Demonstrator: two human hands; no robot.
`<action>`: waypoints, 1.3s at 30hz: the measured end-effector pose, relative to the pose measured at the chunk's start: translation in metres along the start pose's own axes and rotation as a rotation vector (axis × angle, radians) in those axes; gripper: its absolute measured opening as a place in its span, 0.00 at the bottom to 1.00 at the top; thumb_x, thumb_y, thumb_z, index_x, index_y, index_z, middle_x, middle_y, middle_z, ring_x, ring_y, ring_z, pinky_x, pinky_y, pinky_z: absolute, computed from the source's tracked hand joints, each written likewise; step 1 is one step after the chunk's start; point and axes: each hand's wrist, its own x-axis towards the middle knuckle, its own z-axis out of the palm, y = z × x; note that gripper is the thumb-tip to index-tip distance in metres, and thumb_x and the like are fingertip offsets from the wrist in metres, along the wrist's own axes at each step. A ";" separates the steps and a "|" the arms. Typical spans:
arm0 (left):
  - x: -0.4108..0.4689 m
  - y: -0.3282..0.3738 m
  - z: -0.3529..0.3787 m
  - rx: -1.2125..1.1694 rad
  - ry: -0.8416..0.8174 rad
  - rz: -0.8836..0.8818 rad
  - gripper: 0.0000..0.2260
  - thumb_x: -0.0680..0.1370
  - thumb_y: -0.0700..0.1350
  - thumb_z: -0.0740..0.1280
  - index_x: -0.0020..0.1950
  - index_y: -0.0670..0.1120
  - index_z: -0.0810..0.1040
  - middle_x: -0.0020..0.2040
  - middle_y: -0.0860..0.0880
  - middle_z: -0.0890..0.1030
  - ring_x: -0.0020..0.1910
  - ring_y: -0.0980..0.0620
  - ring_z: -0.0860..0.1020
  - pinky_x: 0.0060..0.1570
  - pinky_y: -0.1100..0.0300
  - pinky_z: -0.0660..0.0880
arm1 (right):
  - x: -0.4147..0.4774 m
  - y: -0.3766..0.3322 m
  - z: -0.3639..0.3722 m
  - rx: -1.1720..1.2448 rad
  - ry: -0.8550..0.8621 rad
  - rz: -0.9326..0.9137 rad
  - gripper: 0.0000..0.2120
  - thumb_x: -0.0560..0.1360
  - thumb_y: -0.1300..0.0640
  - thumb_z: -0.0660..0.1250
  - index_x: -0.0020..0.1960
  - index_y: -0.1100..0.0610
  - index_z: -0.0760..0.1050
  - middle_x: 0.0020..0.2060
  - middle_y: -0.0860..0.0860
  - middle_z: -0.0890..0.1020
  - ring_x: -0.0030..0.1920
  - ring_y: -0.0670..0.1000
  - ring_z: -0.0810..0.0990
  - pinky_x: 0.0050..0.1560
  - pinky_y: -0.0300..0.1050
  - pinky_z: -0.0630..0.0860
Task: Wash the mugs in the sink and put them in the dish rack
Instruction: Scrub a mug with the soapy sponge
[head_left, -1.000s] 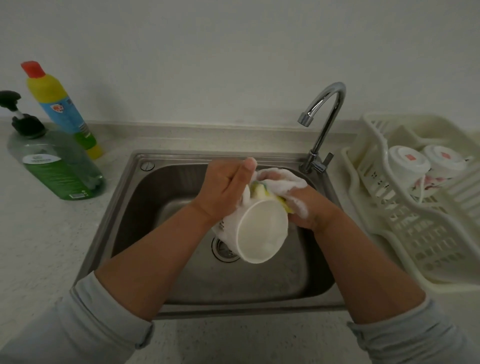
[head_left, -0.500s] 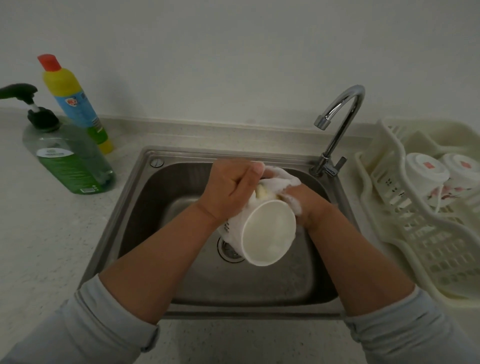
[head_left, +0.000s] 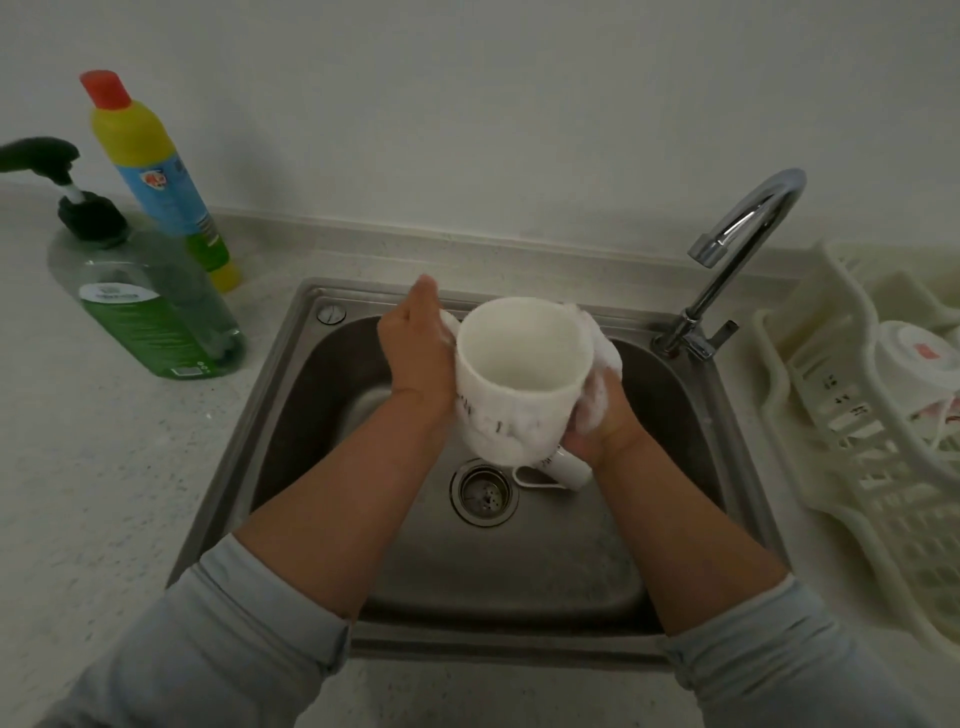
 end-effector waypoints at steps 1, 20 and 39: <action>0.010 -0.005 -0.002 -0.057 0.084 -0.109 0.16 0.78 0.43 0.60 0.30 0.46 0.63 0.29 0.47 0.65 0.28 0.53 0.66 0.31 0.61 0.67 | 0.005 0.007 0.003 -0.023 0.041 -0.013 0.15 0.79 0.49 0.57 0.54 0.56 0.79 0.48 0.55 0.83 0.50 0.56 0.82 0.49 0.50 0.81; 0.052 -0.031 -0.091 0.405 0.298 -0.138 0.15 0.81 0.46 0.57 0.38 0.40 0.73 0.36 0.47 0.73 0.41 0.49 0.72 0.40 0.59 0.68 | 0.058 0.040 0.028 -0.270 0.343 0.058 0.08 0.80 0.63 0.55 0.55 0.59 0.72 0.54 0.57 0.73 0.39 0.47 0.75 0.39 0.39 0.75; -0.011 0.047 -0.256 -0.003 0.657 -0.139 0.11 0.77 0.43 0.63 0.34 0.44 0.71 0.25 0.48 0.67 0.25 0.52 0.63 0.30 0.60 0.60 | 0.085 0.148 0.168 -0.989 -0.194 0.318 0.11 0.78 0.63 0.55 0.37 0.59 0.68 0.18 0.50 0.72 0.14 0.44 0.69 0.17 0.29 0.60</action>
